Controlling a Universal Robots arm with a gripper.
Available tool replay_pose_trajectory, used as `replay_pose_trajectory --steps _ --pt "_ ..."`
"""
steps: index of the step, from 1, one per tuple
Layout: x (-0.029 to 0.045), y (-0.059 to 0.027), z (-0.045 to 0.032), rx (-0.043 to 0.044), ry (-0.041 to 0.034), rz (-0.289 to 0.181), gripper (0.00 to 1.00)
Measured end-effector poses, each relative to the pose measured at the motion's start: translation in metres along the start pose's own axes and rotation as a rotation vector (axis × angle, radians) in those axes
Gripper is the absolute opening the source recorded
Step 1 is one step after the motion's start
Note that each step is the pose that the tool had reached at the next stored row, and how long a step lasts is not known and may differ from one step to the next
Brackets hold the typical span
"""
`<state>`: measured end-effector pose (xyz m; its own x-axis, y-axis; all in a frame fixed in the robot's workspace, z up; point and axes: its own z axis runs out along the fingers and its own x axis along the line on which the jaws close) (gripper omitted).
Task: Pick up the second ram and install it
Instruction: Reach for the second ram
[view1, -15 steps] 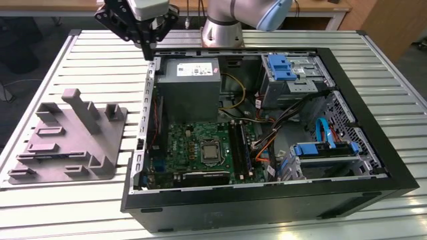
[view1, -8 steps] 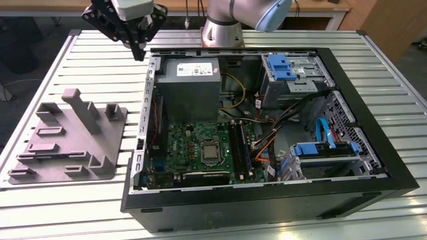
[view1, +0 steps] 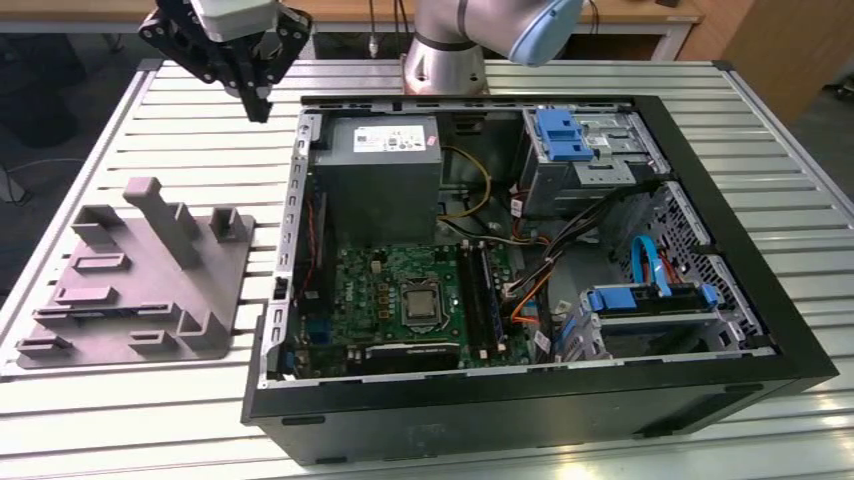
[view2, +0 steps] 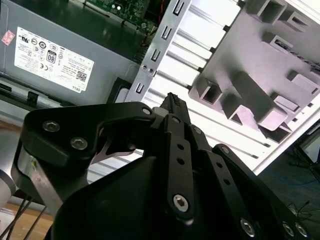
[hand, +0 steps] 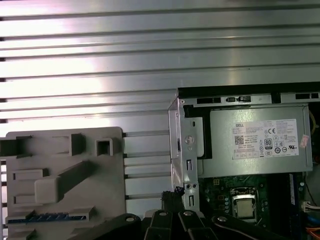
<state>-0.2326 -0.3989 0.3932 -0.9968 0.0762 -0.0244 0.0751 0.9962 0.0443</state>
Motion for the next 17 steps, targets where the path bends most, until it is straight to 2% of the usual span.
replay_pose_trajectory --steps 17 --pt "0.0382 -0.0029 -0.0008 -0.0001 -0.0001 0.0 0.1"
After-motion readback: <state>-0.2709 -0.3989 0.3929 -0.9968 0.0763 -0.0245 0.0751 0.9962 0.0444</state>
